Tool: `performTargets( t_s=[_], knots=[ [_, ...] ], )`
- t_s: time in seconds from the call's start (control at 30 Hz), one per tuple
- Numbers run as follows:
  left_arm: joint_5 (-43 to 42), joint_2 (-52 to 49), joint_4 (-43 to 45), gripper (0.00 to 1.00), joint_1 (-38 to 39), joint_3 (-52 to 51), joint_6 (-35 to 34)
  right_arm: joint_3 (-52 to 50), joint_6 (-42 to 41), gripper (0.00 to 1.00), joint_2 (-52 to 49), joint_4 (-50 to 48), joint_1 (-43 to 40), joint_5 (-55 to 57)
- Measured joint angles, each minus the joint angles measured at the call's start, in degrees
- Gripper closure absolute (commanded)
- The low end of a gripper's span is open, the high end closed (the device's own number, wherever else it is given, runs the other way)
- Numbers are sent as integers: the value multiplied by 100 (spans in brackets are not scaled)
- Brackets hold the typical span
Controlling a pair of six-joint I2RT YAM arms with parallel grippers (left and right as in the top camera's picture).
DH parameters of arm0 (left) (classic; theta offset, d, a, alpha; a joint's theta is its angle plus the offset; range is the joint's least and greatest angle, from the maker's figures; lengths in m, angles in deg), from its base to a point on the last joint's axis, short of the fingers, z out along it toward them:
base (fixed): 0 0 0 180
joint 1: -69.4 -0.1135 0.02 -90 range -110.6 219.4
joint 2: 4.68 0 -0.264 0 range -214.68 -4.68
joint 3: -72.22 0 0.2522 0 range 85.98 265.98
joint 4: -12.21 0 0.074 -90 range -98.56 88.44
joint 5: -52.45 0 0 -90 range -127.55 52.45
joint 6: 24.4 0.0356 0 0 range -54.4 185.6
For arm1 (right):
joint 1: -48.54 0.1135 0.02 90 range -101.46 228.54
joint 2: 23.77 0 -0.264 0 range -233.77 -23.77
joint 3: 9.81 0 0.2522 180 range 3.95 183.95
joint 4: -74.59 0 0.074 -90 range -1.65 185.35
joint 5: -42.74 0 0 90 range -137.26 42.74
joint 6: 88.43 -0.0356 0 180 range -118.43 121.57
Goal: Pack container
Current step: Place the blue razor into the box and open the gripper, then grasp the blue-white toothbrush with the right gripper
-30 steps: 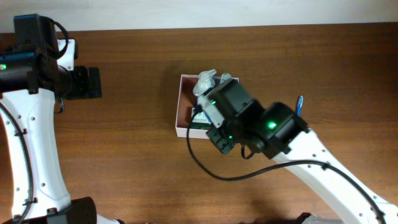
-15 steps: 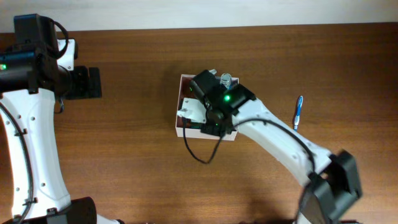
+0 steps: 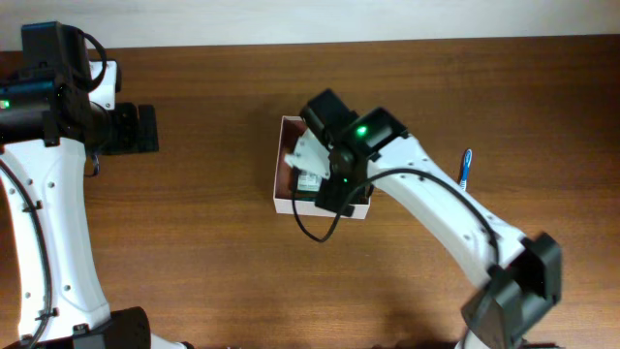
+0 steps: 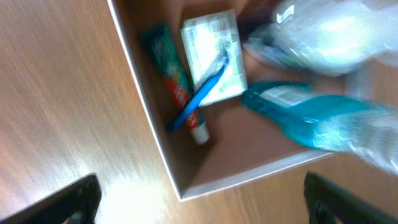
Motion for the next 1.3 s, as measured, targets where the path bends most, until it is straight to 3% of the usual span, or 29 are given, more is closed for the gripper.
performTargets(
  t_s=[0.2, 0.43, 0.57, 0.83, 1.03, 1.3],
  knots=[
    [-2, 0, -2, 1, 0, 0, 0, 885, -2304, 1, 599, 262, -525, -46],
    [-2, 0, -2, 1, 0, 0, 0, 973, -4841, 1, 861, 1102, -2385, -120],
    [0, 0, 0, 1, 0, 2, 0, 938, -5536, 1, 807, 1226, -3381, -125],
    [0, 0, -2, 1, 0, 0, 0, 103, -5880, 1, 284, 520, -4763, -83],
    [-2, 0, -2, 1, 0, 2, 0, -758, -5447, 0, -356, -68, -5010, -153],
    [0, 0, 0, 1, 0, 2, 0, -1469, -4981, 25, -1032, -807, -4920, -673]
  ],
)
